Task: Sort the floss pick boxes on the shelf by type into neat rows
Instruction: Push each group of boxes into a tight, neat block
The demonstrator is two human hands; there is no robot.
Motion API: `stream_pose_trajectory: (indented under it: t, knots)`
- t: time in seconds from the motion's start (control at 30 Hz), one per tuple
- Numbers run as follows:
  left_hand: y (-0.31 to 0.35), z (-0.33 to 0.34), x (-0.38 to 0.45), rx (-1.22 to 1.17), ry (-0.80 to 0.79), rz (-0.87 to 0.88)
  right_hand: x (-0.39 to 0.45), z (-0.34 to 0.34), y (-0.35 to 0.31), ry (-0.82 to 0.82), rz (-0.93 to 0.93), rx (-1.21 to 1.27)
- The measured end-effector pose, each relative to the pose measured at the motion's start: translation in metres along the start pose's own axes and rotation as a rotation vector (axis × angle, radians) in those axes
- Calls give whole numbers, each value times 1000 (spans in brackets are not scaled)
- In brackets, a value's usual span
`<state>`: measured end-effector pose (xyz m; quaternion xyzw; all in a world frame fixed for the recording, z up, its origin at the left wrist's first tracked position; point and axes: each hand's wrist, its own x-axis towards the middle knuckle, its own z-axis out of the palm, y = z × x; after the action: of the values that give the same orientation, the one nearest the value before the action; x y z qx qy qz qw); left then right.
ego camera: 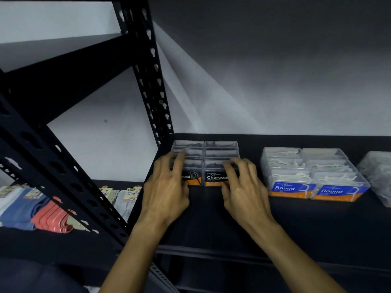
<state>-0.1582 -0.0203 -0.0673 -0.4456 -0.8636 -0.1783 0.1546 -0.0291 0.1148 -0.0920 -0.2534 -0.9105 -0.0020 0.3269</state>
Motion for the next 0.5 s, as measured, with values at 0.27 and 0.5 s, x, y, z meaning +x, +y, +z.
stream_pose_trajectory:
  t: [0.27,0.5]
  knots:
    - [-3,-6,13,-611,-86,-358,2,-7,5,-36,126,237]
    - [-4,-17,37,-777,-295,-428,22,-8,11,-309,592,936]
